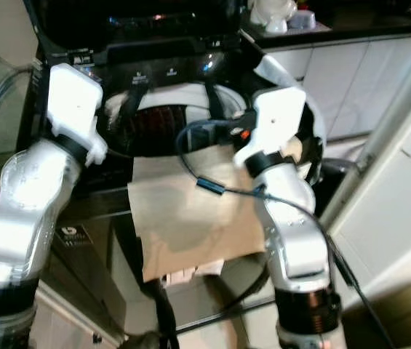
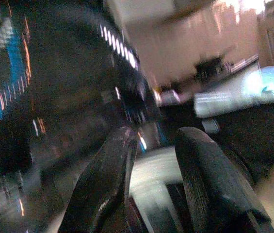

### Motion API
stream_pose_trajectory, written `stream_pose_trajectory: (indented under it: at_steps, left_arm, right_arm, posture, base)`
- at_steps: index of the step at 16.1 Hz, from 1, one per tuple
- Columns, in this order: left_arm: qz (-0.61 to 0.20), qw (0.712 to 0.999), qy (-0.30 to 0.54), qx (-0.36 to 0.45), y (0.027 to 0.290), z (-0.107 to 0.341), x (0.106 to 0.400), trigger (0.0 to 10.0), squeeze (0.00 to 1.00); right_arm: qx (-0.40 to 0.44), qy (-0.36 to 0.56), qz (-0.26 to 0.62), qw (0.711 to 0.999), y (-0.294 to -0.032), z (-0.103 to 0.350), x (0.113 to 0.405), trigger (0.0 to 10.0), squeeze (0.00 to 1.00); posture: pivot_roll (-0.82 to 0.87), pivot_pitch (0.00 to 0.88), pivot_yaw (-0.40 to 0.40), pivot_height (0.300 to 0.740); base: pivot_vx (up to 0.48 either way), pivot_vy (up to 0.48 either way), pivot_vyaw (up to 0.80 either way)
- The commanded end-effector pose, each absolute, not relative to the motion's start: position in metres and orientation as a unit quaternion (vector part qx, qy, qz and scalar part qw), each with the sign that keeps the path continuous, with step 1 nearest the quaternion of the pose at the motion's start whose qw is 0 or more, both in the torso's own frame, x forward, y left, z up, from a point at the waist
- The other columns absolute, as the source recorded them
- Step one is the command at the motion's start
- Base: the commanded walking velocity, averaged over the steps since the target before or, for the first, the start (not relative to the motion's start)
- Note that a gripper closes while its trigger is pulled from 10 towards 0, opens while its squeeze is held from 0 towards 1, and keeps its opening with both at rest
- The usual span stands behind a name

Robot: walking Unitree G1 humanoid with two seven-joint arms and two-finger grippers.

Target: Clothes washing

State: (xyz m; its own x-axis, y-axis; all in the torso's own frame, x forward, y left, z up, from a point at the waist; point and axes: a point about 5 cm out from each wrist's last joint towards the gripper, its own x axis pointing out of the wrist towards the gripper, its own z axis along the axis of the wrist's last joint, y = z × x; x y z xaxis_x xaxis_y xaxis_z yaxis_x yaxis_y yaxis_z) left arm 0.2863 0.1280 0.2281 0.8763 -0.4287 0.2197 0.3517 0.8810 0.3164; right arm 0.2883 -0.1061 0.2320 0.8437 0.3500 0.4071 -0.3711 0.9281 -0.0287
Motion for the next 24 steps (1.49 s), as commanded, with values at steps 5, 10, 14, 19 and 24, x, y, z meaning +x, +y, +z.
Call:
stream_pose_trajectory:
  at_steps: [5,10,14,19,24]
  left_arm:
    - [-0.175,0.972,-0.086,0.13,0.114,0.203,0.288,10.0,0.0]
    - [-0.123,0.99,-0.055,0.051,0.128,0.177,0.282,10.0,0.0]
    - [-0.136,0.987,-0.071,0.054,0.123,0.181,0.282,10.0,0.0]
    - [-0.089,0.995,-0.035,0.032,0.129,0.165,0.286,10.0,0.0]
    - [0.013,0.999,0.028,0.033,0.175,0.125,0.262,10.0,0.0]
  right_arm:
    - [0.023,-0.147,0.183,0.972,-0.109,0.206,0.301,10.0,0.0]
    - [0.006,-0.113,0.183,0.977,-0.108,0.184,0.312,10.0,0.0]
    - [0.009,-0.1,0.182,0.978,-0.112,0.175,0.315,10.0,0.0]
    - [0.014,-0.08,0.188,0.979,-0.111,0.165,0.319,10.0,0.0]
    - [0.024,-0.04,0.121,0.992,-0.137,0.125,0.302,10.0,0.0]
  posture:
    - [-0.05,0.0,0.058,0.74]
    - [-0.07,0.0,0.037,0.74]
    - [-0.07,0.0,0.032,0.74]
    - [-0.06,0.0,0.016,0.74]
    - [-0.04,0.0,-0.011,0.74]
  base:
    - [0.0,0.0,0.0]
    - [0.0,0.0,0.0]
    - [0.0,-0.24,0.0]
    - [0.049,-0.28,0.0]
    - [0.0,0.0,0.0]
